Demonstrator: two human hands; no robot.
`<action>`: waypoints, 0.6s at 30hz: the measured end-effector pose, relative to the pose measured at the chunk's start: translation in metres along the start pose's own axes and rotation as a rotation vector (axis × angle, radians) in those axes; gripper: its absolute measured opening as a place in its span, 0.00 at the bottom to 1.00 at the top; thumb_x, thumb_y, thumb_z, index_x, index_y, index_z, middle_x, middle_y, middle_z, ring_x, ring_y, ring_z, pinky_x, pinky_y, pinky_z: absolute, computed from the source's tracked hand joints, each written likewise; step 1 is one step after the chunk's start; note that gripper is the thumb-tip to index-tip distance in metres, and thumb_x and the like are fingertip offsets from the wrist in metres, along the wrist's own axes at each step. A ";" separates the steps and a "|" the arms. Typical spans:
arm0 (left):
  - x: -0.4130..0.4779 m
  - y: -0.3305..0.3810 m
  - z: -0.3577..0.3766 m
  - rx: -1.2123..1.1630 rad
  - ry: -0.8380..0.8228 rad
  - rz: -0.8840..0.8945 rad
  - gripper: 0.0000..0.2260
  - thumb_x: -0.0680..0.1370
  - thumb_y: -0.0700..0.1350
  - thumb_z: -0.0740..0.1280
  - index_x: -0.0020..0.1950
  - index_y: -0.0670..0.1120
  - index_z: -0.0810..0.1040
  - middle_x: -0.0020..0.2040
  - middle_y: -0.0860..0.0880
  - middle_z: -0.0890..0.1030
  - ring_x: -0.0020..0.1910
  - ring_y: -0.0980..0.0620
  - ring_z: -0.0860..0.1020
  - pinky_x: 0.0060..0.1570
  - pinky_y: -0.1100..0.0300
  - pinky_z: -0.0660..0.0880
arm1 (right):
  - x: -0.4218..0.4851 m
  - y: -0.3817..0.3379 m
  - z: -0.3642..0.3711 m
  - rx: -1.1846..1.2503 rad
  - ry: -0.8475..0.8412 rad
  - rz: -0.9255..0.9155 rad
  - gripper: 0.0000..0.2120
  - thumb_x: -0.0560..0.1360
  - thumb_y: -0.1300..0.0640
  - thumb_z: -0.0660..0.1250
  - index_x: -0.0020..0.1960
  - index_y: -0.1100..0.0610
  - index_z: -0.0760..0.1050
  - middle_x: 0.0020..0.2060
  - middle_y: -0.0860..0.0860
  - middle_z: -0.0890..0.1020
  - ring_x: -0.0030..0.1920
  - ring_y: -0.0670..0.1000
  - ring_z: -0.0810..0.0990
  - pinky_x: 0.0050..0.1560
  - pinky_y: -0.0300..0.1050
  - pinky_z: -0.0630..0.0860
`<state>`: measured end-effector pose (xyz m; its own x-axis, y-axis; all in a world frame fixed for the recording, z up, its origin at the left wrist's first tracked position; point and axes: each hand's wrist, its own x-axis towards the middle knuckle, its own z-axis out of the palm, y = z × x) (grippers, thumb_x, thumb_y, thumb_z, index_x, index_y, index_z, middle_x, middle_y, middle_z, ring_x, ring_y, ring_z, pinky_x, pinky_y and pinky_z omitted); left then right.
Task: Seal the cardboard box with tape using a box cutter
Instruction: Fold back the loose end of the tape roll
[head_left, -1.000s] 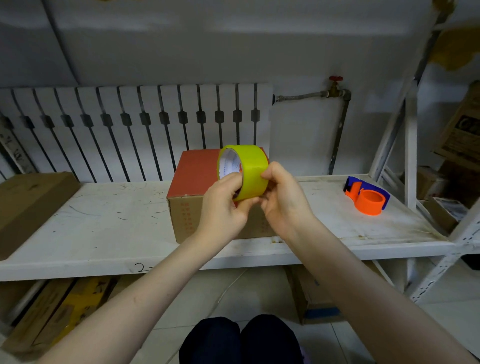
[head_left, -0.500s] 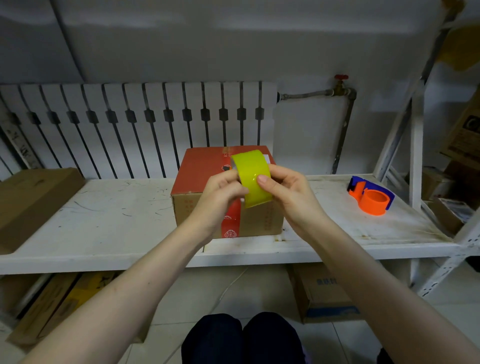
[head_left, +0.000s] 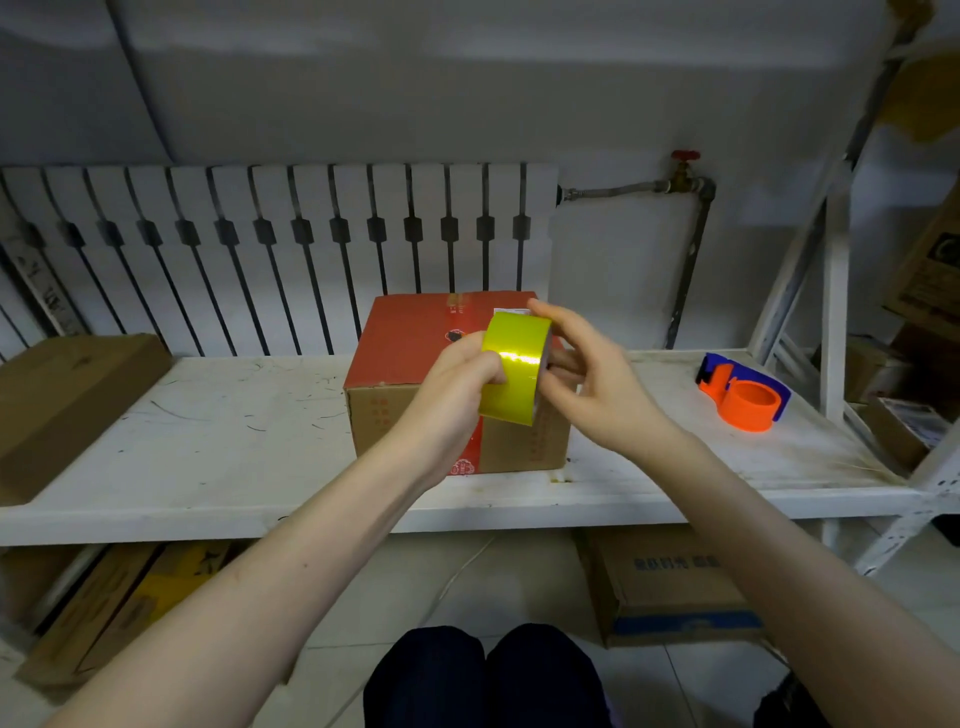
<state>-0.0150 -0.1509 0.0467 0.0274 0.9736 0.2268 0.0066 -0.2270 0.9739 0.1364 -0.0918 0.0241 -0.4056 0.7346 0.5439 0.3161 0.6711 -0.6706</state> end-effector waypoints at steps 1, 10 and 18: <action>0.000 -0.002 0.001 0.023 -0.017 0.002 0.16 0.65 0.39 0.57 0.51 0.39 0.73 0.44 0.41 0.70 0.44 0.46 0.67 0.48 0.49 0.64 | 0.001 0.003 0.002 -0.017 0.071 0.008 0.20 0.77 0.61 0.62 0.67 0.50 0.69 0.60 0.52 0.78 0.51 0.44 0.79 0.51 0.42 0.79; -0.001 0.008 0.017 -0.073 0.189 -0.111 0.04 0.62 0.45 0.64 0.35 0.47 0.74 0.36 0.47 0.72 0.38 0.48 0.70 0.42 0.53 0.66 | 0.000 0.001 0.010 -0.285 0.410 -0.142 0.13 0.77 0.64 0.62 0.59 0.55 0.78 0.41 0.54 0.84 0.38 0.46 0.77 0.39 0.29 0.70; 0.000 0.008 0.023 -0.162 0.152 -0.342 0.13 0.57 0.43 0.63 0.41 0.48 0.74 0.42 0.46 0.74 0.38 0.47 0.72 0.36 0.59 0.69 | -0.003 0.006 0.013 -0.369 0.411 -0.120 0.14 0.76 0.63 0.60 0.58 0.57 0.78 0.42 0.57 0.84 0.38 0.55 0.80 0.37 0.38 0.71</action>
<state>0.0078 -0.1533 0.0540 -0.0974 0.9875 -0.1236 -0.1681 0.1061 0.9801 0.1281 -0.0915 0.0119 -0.1135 0.5803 0.8065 0.5969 0.6887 -0.4115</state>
